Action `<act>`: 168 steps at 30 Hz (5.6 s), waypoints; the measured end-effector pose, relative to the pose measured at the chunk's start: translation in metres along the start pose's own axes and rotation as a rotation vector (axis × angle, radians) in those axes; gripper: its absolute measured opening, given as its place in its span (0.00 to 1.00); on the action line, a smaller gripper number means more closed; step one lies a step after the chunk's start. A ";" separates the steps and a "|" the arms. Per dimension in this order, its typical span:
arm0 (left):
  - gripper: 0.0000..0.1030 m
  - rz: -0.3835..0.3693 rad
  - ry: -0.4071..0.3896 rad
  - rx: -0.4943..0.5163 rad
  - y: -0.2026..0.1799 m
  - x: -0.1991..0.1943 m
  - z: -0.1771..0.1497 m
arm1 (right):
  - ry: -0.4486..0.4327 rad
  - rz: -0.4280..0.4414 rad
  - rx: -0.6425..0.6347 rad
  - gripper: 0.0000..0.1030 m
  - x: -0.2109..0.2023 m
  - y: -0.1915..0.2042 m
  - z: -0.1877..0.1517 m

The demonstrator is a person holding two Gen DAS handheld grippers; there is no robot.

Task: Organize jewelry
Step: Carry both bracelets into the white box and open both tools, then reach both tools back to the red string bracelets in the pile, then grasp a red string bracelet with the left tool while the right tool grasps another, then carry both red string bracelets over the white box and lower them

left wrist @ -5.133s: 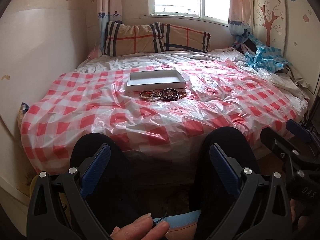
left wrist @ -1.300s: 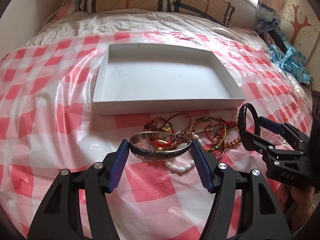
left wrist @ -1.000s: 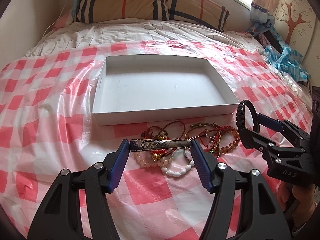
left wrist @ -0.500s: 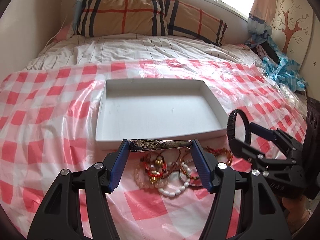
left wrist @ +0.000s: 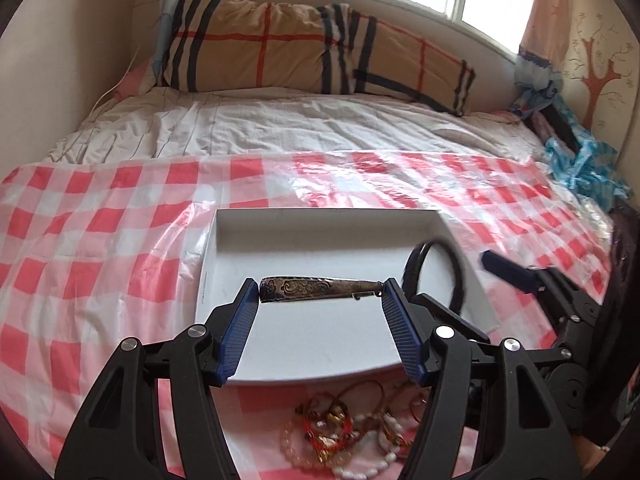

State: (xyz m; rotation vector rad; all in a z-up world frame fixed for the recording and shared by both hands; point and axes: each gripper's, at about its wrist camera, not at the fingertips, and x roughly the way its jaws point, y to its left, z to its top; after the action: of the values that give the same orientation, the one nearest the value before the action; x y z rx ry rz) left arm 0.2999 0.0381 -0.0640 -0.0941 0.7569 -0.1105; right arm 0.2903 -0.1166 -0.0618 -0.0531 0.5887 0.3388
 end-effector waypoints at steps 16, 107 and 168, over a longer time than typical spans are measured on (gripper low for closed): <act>0.83 0.091 0.105 -0.063 0.021 -0.030 -0.047 | 0.077 -0.019 0.134 0.87 -0.066 -0.023 -0.041; 0.07 -0.096 0.257 0.078 -0.008 -0.013 -0.095 | 0.255 0.175 0.158 0.52 -0.007 -0.036 -0.086; 0.07 0.000 -0.176 0.075 -0.012 -0.101 -0.053 | -0.171 0.490 0.451 0.05 -0.114 -0.041 -0.023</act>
State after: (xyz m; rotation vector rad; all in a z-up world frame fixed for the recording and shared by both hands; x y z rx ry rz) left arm 0.1897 0.0371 -0.0320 -0.0319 0.5765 -0.1284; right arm 0.2026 -0.1921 -0.0197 0.5570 0.4919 0.6696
